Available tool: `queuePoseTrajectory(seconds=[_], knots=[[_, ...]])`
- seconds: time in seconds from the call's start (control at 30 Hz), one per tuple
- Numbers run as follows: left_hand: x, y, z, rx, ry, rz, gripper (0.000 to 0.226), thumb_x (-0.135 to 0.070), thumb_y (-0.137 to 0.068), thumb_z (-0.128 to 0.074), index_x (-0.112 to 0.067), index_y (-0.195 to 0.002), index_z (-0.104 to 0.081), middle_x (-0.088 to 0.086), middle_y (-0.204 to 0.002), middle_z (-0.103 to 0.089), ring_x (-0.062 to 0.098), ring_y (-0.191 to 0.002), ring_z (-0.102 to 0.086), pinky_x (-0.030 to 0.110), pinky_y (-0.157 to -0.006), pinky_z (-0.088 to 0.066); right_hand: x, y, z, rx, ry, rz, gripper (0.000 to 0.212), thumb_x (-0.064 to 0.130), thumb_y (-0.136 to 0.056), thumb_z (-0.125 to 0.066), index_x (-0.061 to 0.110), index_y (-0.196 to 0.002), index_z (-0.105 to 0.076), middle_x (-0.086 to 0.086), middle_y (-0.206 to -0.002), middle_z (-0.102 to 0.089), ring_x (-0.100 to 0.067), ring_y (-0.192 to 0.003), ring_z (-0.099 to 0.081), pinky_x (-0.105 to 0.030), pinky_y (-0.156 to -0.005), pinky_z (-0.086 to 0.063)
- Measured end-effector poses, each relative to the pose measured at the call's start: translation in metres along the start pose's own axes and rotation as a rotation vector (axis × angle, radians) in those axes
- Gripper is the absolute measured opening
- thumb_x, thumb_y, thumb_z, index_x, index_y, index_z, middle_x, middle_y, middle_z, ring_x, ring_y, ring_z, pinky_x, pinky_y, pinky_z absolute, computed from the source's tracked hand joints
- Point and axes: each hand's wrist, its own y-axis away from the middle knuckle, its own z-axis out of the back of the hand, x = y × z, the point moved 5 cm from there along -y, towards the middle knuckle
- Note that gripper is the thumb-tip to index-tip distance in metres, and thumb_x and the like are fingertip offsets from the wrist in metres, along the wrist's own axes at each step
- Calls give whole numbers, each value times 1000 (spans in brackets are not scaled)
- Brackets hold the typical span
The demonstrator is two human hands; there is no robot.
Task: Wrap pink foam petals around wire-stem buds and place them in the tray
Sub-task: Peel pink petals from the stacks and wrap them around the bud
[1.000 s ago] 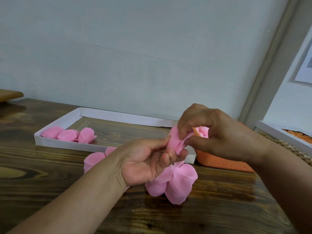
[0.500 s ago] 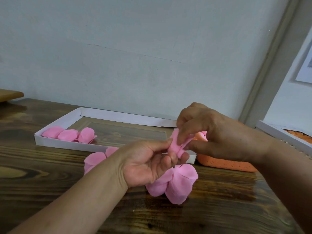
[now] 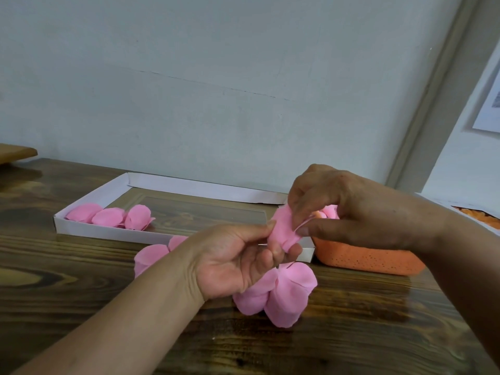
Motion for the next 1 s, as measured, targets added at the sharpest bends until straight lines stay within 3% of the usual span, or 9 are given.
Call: queuePoseTrajectory(seconds=[0.23,0.33,0.43,0.53,0.63,0.83,1.0], knots=[[0,0,-1,5,-13,0,25,-6,-78,-59,14,-91,-67,24,-77,-61,13,-44,-60,22,-40,-53,4,-1,-7,14,29,13,23,20,-77,-67,32,-96,-73,13,-97,-53,-5,-95,-45,-18,-81,-38],[-1,-1,-1,-19,-5,-18,24,-4,-74,-60,13,-91,-65,21,-78,-58,13,-43,-59,22,-38,-52,7,-4,-9,6,95,43,23,15,-76,-73,30,-93,-74,9,-96,-54,-7,-92,-46,-22,-79,-38],[2,-1,-1,20,-34,5,25,-6,-78,-57,13,-88,-70,24,-78,-63,12,-45,-61,21,-40,-52,8,-5,-8,16,129,48,16,16,-77,-72,25,-90,-75,8,-95,-56,-7,-91,-47,-18,-79,-36],[3,-1,-1,28,-42,12,27,-9,-80,-57,11,-92,-70,27,-81,-63,12,-46,-61,21,-42,-53,8,-5,-5,25,93,28,9,17,-79,-70,20,-84,-76,5,-93,-61,-9,-92,-49,-13,-77,-34],[4,-1,0,4,-44,2,33,-9,-78,-58,12,-104,-61,28,-81,-63,13,-45,-61,21,-40,-53,6,-7,-4,44,63,7,8,11,-82,-70,17,-82,-75,4,-90,-63,-9,-92,-49,-16,-79,-35],[1,1,1,-65,-147,-80,33,-8,-71,-62,11,-99,-61,29,-79,-66,12,-46,-61,19,-42,-52,6,-9,-7,91,12,-51,12,11,-89,-61,18,-81,-67,10,-85,-61,-9,-93,-48,-22,-83,-39],[-3,2,1,-101,-205,-166,45,-10,-73,-60,12,-111,-56,26,-77,-67,14,-48,-63,18,-43,-52,6,-12,-6,95,53,-68,12,12,-89,-58,16,-82,-67,8,-82,-62,-10,-90,-46,-22,-82,-36]])
